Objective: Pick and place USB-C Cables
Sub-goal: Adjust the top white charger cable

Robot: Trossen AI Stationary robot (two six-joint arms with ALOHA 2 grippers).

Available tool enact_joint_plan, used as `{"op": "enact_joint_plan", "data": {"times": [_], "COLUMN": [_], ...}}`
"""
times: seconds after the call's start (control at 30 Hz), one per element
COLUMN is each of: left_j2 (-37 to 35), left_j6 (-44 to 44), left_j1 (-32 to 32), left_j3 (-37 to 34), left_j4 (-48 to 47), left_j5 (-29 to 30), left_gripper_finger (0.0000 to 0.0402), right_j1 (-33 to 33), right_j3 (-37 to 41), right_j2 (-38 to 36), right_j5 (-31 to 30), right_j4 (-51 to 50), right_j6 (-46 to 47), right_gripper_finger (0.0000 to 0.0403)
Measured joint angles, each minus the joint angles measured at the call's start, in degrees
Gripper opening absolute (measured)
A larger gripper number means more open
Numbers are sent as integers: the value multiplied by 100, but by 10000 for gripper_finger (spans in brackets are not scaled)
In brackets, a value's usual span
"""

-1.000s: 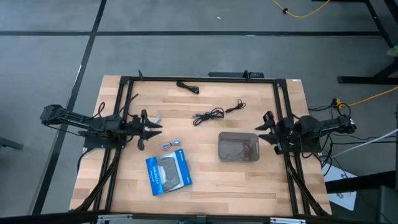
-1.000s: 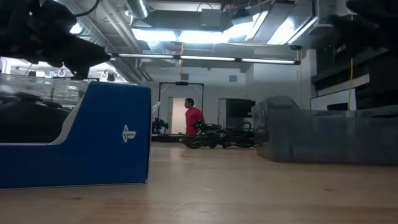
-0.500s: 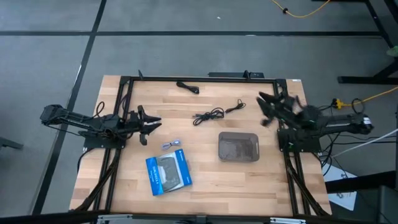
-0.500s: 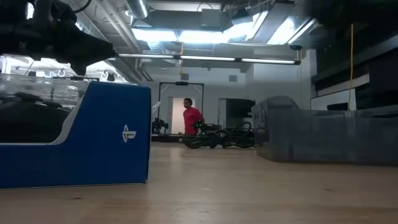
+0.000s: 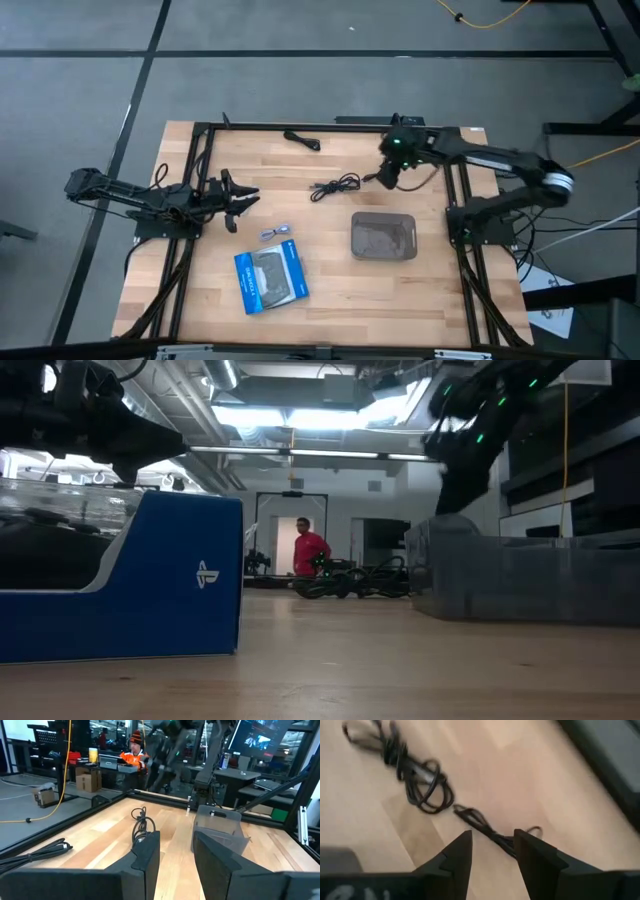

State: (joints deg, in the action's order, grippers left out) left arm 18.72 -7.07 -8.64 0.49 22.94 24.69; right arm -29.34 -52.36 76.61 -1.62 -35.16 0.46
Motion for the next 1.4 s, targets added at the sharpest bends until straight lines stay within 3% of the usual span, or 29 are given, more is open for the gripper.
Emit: {"op": "enact_joint_plan", "data": {"times": [0.3, 0.7, 0.97, 1.03, 1.1, 1.17, 1.3, 1.4], "left_j2": [2, 2, 2, 2, 0, 34, 428, 969], "left_j6": [15, 11, 2, -51, -374, -619, -715, -1442], "left_j1": [-1, 0, -1, -1, 53, 228, 757, 1254], "left_j3": [0, 0, 0, 0, 15, 124, 645, 1467], "left_j4": [-62, -144, -144, -127, -59, -204, -826, -2707], "left_j5": [0, 155, 161, 368, 971, 1351, 915, 369], "left_gripper_finger": [111, 111, 111, 111, 111, 111, 110, 110], "right_j1": [-60, -62, -62, -62, -62, -62, -62, -62], "right_j3": [-11, -11, -6, -6, -6, -4, -4, -4], "right_j2": [1007, 1057, 1260, 1269, 1247, 1171, 933, 774], "right_j5": [149, 130, 106, 104, 106, 52, -230, -284], "right_j4": [488, 621, 617, 708, 745, 749, 752, 745], "right_j6": [-957, -687, -1175, -1130, -1023, -809, -296, 20], "right_gripper_finger": [150, 150, 150, 150, 150, 150, 150, 150]}}
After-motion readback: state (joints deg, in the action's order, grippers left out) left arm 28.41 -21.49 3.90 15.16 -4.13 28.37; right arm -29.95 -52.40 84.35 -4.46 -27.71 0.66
